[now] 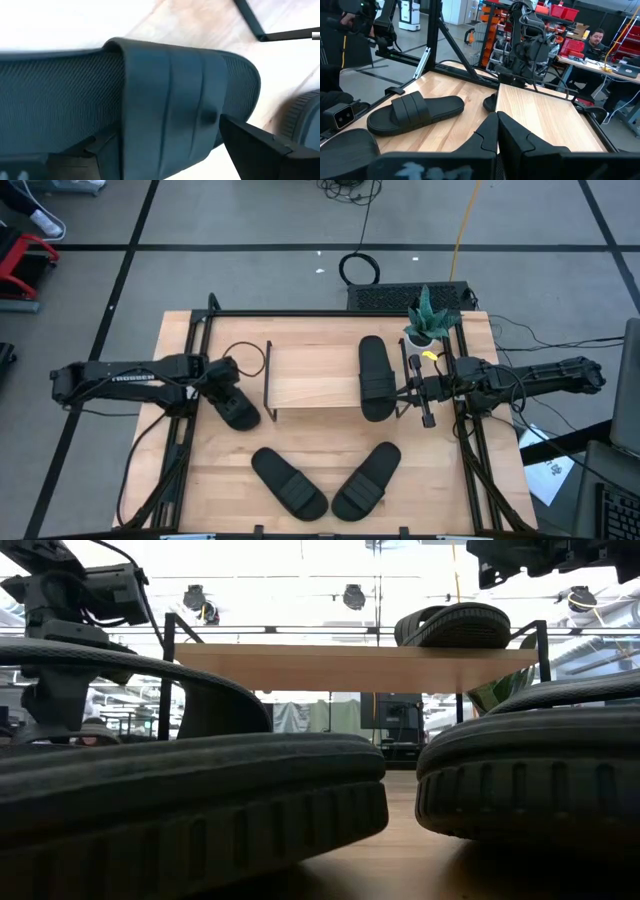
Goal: Pick and place slides into the shelf
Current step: Put the top black slide on the shelf
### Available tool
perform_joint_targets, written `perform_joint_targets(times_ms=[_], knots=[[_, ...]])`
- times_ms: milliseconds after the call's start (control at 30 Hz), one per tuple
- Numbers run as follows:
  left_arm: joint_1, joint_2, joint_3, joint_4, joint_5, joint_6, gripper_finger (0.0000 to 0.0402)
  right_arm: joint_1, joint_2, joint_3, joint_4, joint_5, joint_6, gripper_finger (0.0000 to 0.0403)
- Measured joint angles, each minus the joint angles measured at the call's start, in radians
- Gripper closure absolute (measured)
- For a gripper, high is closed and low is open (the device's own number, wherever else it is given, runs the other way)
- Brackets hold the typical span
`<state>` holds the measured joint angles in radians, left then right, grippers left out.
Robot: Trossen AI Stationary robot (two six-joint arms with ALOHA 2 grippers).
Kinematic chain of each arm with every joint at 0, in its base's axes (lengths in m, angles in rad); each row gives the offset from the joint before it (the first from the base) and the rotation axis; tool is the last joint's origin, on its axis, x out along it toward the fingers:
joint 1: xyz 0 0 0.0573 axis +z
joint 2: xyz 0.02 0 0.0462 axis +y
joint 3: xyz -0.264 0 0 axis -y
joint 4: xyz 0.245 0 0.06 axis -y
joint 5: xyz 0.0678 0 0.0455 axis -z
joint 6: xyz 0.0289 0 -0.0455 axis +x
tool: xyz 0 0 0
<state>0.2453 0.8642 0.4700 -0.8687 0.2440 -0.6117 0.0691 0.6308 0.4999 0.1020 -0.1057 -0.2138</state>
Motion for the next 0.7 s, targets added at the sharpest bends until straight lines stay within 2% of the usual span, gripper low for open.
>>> perform_joint_targets(times_ms=[67,133,333,367,500,700], knots=[[-0.015,0.0,-0.002,0.012,0.0,0.001,0.0133,0.0,0.0,0.0,0.0,0.0,0.0,0.0403],[-0.024,0.0,-0.002,0.012,-0.002,0.009,0.0176,0.0,0.0,0.0,0.0,0.0,0.0,0.0403],[-0.032,-0.002,0.001,0.02,0.009,0.037,0.0367,0.0,0.0,0.0,0.009,0.0,0.003,0.0403],[-0.032,-0.002,0.004,0.017,0.009,0.036,0.0382,0.0,0.0,0.0,0.013,0.0,0.006,0.0403],[-0.039,0.001,0.054,-0.032,-0.044,0.066,0.0387,0.0,0.0,0.0,0.026,0.0,0.01,0.0403],[-0.056,0.001,0.232,-0.225,-0.176,0.121,0.0398,0.0,0.0,0.0,0.029,0.0,0.011,0.0403]])
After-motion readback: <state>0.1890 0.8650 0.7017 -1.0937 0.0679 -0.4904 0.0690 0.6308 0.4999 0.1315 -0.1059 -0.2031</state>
